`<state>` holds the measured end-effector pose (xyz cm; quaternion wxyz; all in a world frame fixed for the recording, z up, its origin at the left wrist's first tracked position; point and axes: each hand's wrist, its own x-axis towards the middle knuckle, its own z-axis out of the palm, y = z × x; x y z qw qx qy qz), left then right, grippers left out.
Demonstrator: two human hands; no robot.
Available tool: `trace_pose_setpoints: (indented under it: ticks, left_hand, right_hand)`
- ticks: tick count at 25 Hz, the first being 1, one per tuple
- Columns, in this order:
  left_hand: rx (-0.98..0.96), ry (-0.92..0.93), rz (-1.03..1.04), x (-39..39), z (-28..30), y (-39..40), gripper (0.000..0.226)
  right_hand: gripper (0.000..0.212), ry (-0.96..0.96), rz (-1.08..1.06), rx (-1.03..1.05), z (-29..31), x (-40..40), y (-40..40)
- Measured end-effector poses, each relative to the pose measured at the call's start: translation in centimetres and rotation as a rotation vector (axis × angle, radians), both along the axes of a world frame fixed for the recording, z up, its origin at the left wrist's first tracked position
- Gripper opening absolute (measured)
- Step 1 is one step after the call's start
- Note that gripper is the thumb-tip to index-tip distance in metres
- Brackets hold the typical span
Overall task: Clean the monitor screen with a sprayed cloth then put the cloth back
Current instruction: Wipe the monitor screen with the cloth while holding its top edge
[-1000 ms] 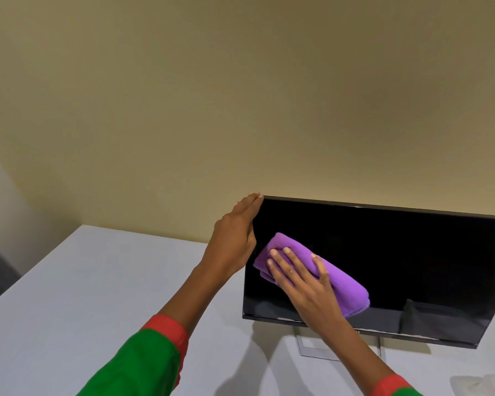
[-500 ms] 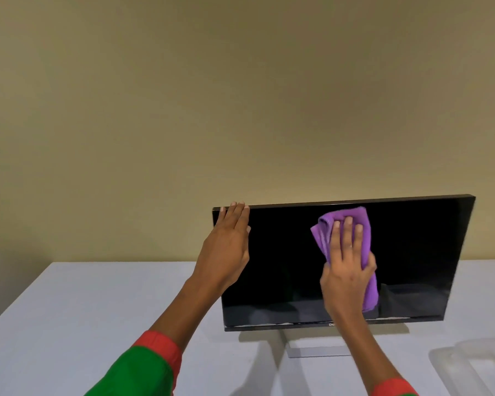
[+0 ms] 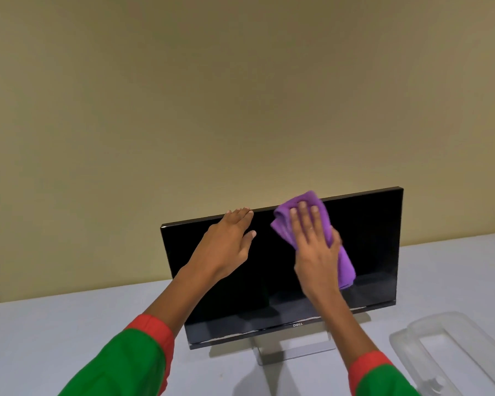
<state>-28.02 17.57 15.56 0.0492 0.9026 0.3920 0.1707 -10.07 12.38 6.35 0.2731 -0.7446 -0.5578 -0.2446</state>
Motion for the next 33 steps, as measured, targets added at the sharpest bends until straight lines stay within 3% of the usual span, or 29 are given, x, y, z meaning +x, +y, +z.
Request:
trace_pose_setpoints:
  ticks: [5,8,10,13,16,19,22,27,33]
  left_hand:
    - [-0.035,0.035,-0.087,1.7,0.6,0.8,0.052]
    - [-0.040,0.096,-0.177,4.2,0.9,1.0,0.055]
    - [-0.041,0.124,-0.227,6.2,1.0,1.0,0.055]
    - [-0.038,0.126,-0.263,8.9,1.3,0.9,0.054]
    - [-0.045,-0.001,-0.244,10.2,1.1,0.7,0.051]
    - [-0.057,-0.077,-0.240,10.1,0.5,0.7,0.048]
    - [-0.056,-0.075,-0.262,9.9,0.3,1.1,0.048]
    - [-0.041,-0.095,-0.272,9.8,0.0,1.4,0.047]
    - [-0.011,-0.097,-0.279,9.8,-0.2,1.6,0.048]
  right_hand:
    - [0.087,0.449,-0.239,0.033,-1.3,8.1,-2.5]
    - [0.087,0.569,-0.256,0.033,-4.0,7.7,-3.9]
    - [0.093,0.573,-0.230,-0.003,-5.7,5.9,-4.0]
    - [0.107,0.414,-0.141,-0.056,-6.4,3.0,-3.5]
    - [0.102,0.200,-0.064,-0.025,-4.2,3.7,-2.3]
    - [0.098,0.191,-0.114,0.022,-1.1,7.2,-1.4]
    - [0.093,0.382,-0.266,0.074,-0.2,10.5,-1.0]
    - [0.075,0.955,-0.451,0.206,-5.0,11.1,-2.4]
    - [0.073,1.185,-0.495,0.052,-10.2,6.3,-4.2]
